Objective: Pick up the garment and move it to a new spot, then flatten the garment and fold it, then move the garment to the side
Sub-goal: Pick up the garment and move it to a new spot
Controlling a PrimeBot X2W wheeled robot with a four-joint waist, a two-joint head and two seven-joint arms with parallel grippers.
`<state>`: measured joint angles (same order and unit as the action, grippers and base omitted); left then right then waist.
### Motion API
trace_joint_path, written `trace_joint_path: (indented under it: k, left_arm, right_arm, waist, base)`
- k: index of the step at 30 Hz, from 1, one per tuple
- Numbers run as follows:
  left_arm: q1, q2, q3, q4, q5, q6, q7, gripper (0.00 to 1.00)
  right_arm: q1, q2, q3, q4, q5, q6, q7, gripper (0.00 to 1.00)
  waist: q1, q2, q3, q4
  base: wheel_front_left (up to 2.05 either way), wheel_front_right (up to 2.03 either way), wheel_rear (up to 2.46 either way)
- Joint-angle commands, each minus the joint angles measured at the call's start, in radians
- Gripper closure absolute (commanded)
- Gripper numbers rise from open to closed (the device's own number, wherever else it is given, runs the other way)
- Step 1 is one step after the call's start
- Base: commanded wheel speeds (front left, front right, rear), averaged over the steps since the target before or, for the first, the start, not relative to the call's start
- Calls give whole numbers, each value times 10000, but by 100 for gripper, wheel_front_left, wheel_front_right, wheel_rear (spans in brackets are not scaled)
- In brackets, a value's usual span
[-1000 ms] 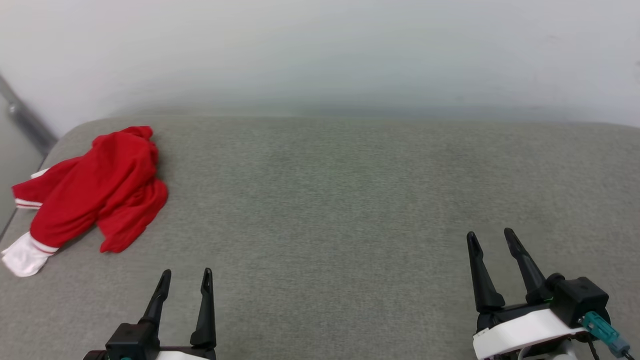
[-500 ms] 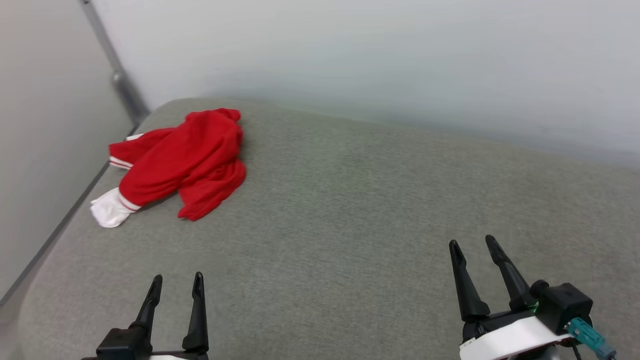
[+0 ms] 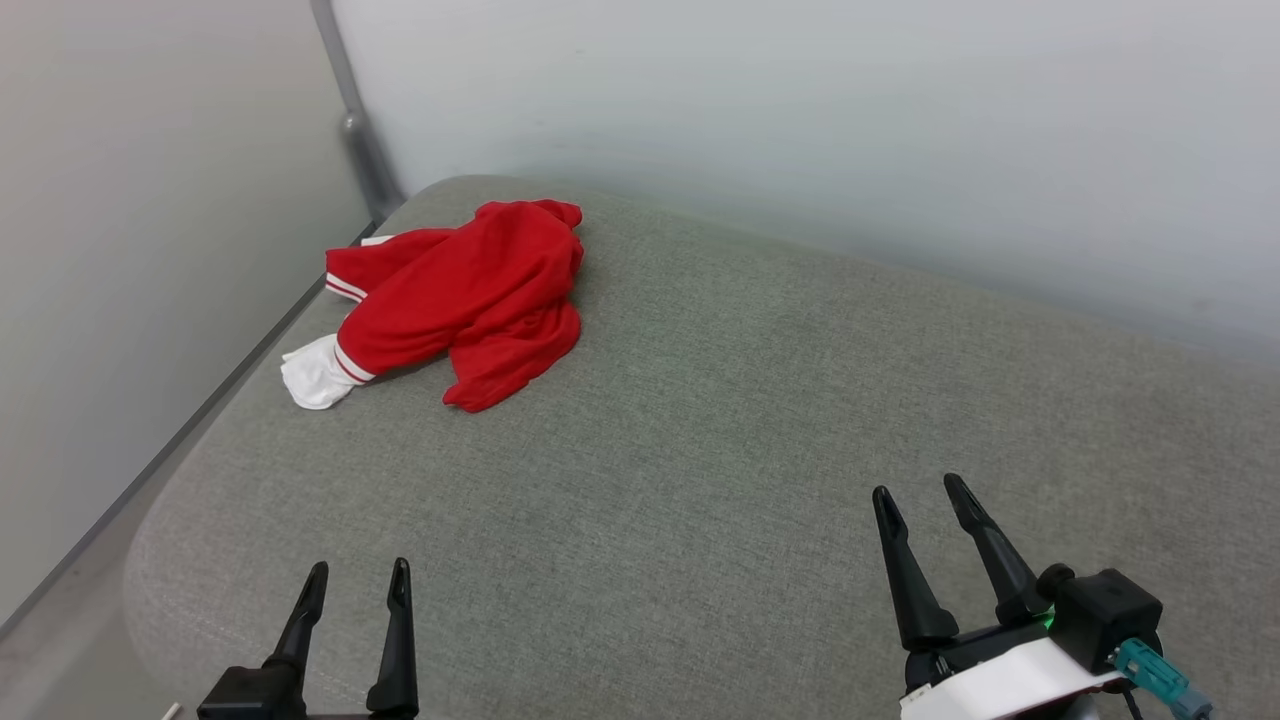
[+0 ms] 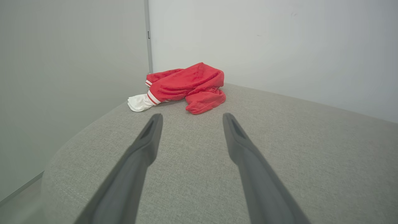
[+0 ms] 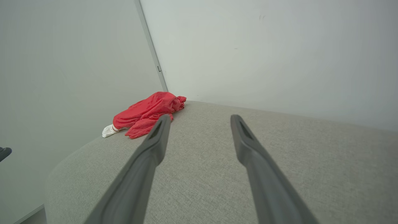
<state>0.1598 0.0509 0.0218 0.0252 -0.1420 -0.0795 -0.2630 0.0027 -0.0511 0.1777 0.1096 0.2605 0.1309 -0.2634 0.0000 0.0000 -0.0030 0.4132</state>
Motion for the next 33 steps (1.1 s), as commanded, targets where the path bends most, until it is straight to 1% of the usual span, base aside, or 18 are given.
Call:
trace_joint_path:
  k: [1,9,18,20,22,27,29,31,33]
  left_arm:
    - [15,-8,18,-29,69,-52,-28,0]
    - [27,-8,67,-160,83,-32,-26,0]
    - [-1,-8,139,-231,-95,-29,-28,0]
    - [24,-8,157,-49,-667,-105,-26,0]
    - [-52,-5,279,-34,-908,-154,-28,0]
    - [-482,-8,757,-2,-845,-308,-26,0]
    - [-715,-11,971,121,-1046,-387,-26,0]
    - [-1111,200,1118,229,-1185,-448,-26,0]
    - [-1625,546,1233,410,-1445,-489,-26,0]
  right_arm:
    - [58,17,4,-20,-29,-3,-21,0]
    - [17,17,45,-5,7,-3,-21,0]
    - [-88,17,109,-5,-58,-3,-21,0]
    - [-166,17,19,-53,-196,-3,-21,0]
    - [-213,17,-36,-104,-271,-3,-21,0]
    - [-309,15,1,-232,-493,-3,-21,0]
    - [-415,15,-52,-284,-703,-3,-21,0]
    - [-488,15,-128,-367,-812,-3,-21,0]
    - [-595,15,-116,-501,-989,-3,-21,0]
  waist:
    - [0,0,30,63]
    - [0,0,80,145]
    - [0,0,102,57]
    - [0,0,197,-37]
    - [0,0,316,-139]
    - [0,0,762,-501]
    - [0,0,1004,-690]
    - [0,0,1228,-878]
    - [0,0,1575,-1093]
  base:
    - [0,0,0]
    - [0,0,0]
    - [0,0,0]
    - [0,0,0]
    - [0,0,0]
    - [0,0,0]
    - [0,0,0]
    - [0,0,0]
    - [0,0,0]
